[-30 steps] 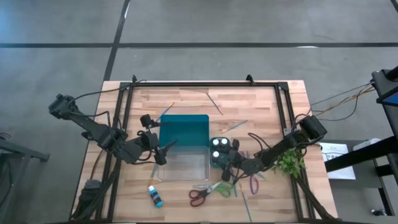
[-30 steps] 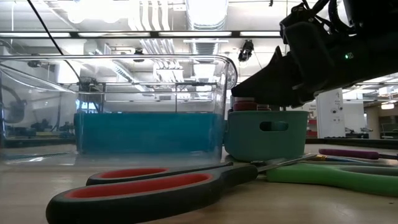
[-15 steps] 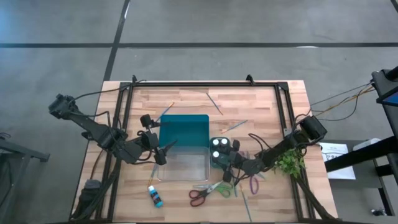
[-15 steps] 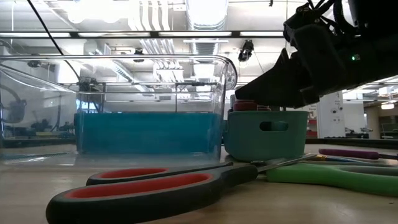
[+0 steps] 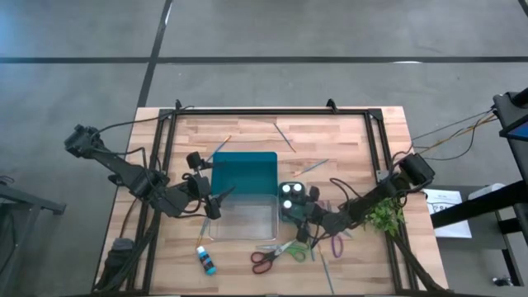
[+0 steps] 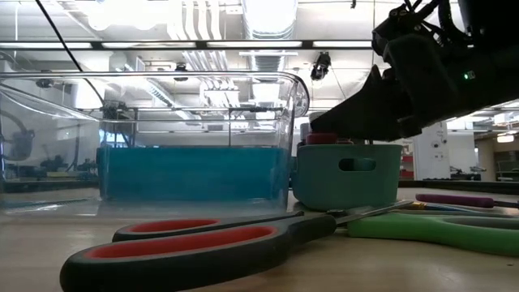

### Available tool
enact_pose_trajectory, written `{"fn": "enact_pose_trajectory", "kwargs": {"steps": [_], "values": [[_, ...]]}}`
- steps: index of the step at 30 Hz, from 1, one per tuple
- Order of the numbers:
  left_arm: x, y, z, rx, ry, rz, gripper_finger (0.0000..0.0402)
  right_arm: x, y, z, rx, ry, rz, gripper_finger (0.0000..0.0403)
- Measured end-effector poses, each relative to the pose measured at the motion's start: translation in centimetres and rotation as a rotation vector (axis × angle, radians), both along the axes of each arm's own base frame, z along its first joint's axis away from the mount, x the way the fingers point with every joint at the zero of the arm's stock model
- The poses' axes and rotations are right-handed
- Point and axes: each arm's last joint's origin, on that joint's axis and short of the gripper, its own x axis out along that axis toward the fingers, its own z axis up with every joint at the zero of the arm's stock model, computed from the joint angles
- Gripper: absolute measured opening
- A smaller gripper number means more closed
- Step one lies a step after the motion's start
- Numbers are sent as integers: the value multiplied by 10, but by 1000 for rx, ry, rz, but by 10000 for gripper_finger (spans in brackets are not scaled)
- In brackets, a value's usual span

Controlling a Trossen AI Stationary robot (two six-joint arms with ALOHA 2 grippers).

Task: Pick & Place Paint Supplies
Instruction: Put the red paint bottle into the green bin, then put the blue paint bottle into the green bin

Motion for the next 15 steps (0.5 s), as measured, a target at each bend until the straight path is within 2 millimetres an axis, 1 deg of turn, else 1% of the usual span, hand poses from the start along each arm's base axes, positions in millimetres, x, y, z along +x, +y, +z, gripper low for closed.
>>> {"fn": "enact_pose_trajectory", "kwargs": {"steps": [7, 15], "values": [[0, 0, 0, -5, 0, -3, 351, -7, 3, 7, -32, 15, -40, 222], [0, 0, 0, -8, -1, -3, 351, -11, 7, 8, -19, 23, -33, 222]]}}
